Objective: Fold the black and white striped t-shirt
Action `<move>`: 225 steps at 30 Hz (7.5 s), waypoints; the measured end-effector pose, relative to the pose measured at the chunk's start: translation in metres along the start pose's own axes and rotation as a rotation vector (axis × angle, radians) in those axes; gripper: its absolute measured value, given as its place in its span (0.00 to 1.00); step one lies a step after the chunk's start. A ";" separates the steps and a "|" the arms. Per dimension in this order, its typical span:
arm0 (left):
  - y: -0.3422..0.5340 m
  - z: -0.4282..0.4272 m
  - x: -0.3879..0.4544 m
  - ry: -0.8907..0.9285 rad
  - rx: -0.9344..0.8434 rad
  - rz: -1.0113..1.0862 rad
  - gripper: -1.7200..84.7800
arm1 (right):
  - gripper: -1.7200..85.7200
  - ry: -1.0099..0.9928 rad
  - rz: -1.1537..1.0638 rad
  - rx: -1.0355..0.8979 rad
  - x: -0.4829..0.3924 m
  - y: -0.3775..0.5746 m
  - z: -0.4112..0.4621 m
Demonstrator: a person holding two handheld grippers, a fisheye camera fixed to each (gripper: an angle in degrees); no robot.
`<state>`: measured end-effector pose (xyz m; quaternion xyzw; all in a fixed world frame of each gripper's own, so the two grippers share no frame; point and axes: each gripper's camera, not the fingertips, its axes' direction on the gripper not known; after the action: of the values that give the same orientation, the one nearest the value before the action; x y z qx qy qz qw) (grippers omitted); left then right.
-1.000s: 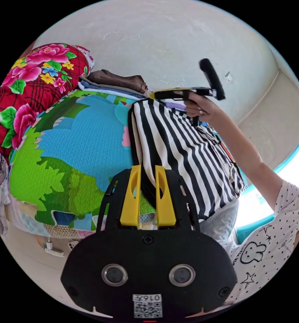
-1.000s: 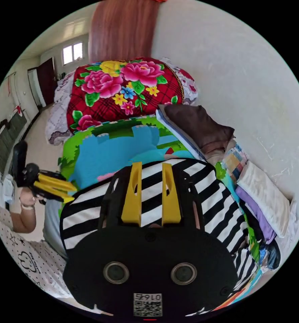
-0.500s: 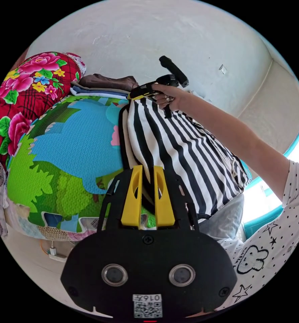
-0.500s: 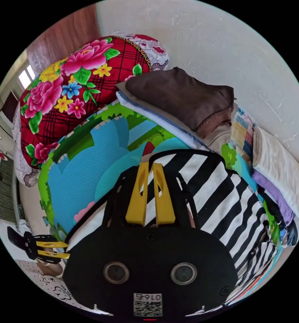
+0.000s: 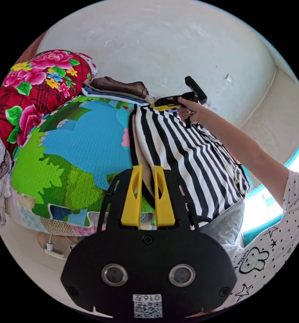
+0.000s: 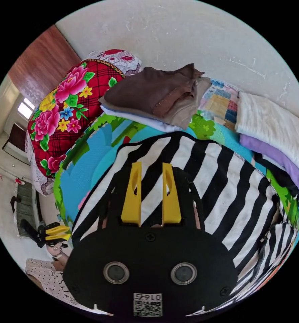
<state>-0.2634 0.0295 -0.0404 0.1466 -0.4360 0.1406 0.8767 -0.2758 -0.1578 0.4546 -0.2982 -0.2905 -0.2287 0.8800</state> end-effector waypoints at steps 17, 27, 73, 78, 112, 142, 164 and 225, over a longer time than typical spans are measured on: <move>-0.030 -0.004 0.068 0.026 0.014 0.191 0.09 | 0.04 0.244 -0.129 0.016 -0.060 -0.008 0.028; -0.041 0.005 0.103 0.014 -0.046 0.276 0.09 | 0.08 0.091 0.089 -0.032 0.015 0.016 0.013; -0.097 0.021 0.154 0.081 -0.103 0.421 0.13 | 0.09 0.219 0.006 -0.064 -0.006 0.007 0.018; -0.100 -0.003 0.130 0.001 0.037 0.291 0.11 | 0.09 0.184 0.019 -0.037 0.001 0.006 0.010; -0.017 -0.014 0.065 -0.115 0.068 0.097 0.01 | 0.02 -0.092 0.106 0.025 0.044 -0.022 0.002; 0.065 -0.040 -0.002 -0.029 0.077 -0.094 0.01 | 0.05 0.041 -0.126 0.047 -0.078 0.020 0.039; 0.117 -0.072 0.099 -0.035 0.064 0.286 0.07 | 0.10 0.277 -0.689 0.124 -0.340 0.463 0.012; 0.174 -0.032 -0.049 0.409 0.199 -0.265 0.01 | 0.02 0.576 -0.682 0.309 -0.514 0.707 0.017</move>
<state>-0.3336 0.1957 -0.0754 0.2563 -0.2108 0.0933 0.9387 -0.2483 0.4789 -0.1444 0.0241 -0.1466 -0.5322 0.8335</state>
